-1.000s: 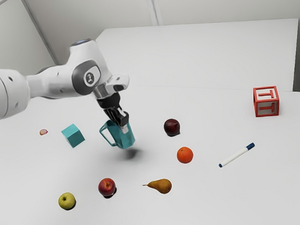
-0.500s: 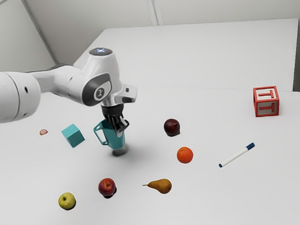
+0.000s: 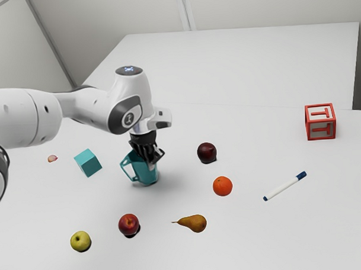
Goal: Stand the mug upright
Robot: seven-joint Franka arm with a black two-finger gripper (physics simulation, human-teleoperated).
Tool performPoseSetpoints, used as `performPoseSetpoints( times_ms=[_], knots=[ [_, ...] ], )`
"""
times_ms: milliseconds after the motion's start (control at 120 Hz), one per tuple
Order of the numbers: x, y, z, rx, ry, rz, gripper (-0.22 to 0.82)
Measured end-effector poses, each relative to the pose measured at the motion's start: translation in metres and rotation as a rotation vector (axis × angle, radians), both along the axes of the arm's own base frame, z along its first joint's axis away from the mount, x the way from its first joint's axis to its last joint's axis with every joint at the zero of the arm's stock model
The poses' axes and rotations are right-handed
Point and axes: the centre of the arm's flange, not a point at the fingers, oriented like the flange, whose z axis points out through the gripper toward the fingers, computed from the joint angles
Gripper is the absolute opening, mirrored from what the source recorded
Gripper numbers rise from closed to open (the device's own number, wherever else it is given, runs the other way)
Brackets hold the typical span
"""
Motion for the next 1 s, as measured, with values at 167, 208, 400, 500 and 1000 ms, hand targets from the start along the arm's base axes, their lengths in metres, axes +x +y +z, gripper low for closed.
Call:
performPoseSetpoints(
  times_ms=[167,208,400,500,1000],
  knots=[
    [0.0,-0.004,0.002,-0.009,-0.011,0.022,0.13],
    [0.0,-0.005,0.006,-0.013,-0.018,0.027,0.21],
    [0.002,-0.016,0.053,-0.039,-0.097,0.035,0.44],
    [0.02,-0.025,0.094,-0.05,-0.153,0.035,0.5],
    [0.028,-0.004,0.262,-0.136,-0.189,0.018,0.59]
  ],
)
